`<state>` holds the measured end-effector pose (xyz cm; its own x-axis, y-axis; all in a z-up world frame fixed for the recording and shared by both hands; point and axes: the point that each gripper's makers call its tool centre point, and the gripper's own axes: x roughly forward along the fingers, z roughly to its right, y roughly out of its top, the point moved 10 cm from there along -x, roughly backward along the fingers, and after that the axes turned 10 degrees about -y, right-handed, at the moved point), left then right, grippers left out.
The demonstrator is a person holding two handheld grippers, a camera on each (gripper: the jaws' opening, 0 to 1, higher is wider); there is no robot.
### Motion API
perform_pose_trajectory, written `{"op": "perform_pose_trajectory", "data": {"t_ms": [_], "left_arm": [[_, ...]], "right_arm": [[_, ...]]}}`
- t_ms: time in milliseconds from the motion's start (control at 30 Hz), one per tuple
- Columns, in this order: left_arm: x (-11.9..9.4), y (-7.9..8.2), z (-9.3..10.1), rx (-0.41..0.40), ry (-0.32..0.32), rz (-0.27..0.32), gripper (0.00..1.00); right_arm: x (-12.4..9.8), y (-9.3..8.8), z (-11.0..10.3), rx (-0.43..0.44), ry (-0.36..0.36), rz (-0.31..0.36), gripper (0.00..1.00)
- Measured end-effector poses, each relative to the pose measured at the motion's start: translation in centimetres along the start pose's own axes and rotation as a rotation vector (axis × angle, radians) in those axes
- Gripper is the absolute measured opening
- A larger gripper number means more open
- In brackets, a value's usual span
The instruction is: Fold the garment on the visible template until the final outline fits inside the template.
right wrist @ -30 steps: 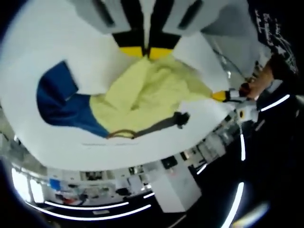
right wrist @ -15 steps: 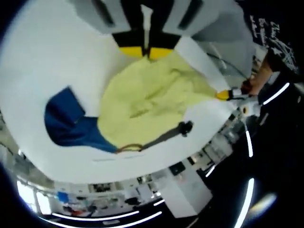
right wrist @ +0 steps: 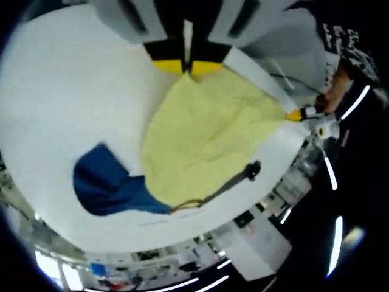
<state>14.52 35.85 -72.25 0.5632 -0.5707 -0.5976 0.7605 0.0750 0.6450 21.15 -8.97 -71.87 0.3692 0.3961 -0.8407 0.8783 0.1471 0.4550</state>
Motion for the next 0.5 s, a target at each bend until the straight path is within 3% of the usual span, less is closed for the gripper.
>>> {"op": "perform_pose_trajectory", "data": {"t_ms": [133,267,500], "left_arm": [[0.3,-1.2,-0.3,-0.049,0.026,-0.054,0.0],[0.8,-1.9,0.0,-0.069,0.031,-0.069,0.0],[1.2,-2.2,0.3,-0.043,0.059,-0.1,0.0]], "right_arm": [[0.3,-0.5,0.4,-0.009,-0.038,-0.028,0.0],[0.9,-1.0,0.7,-0.049,-0.082,-0.058,0.0],[2.1,-2.1,0.7,-0.065,-0.115,-0.11,0.0]]}}
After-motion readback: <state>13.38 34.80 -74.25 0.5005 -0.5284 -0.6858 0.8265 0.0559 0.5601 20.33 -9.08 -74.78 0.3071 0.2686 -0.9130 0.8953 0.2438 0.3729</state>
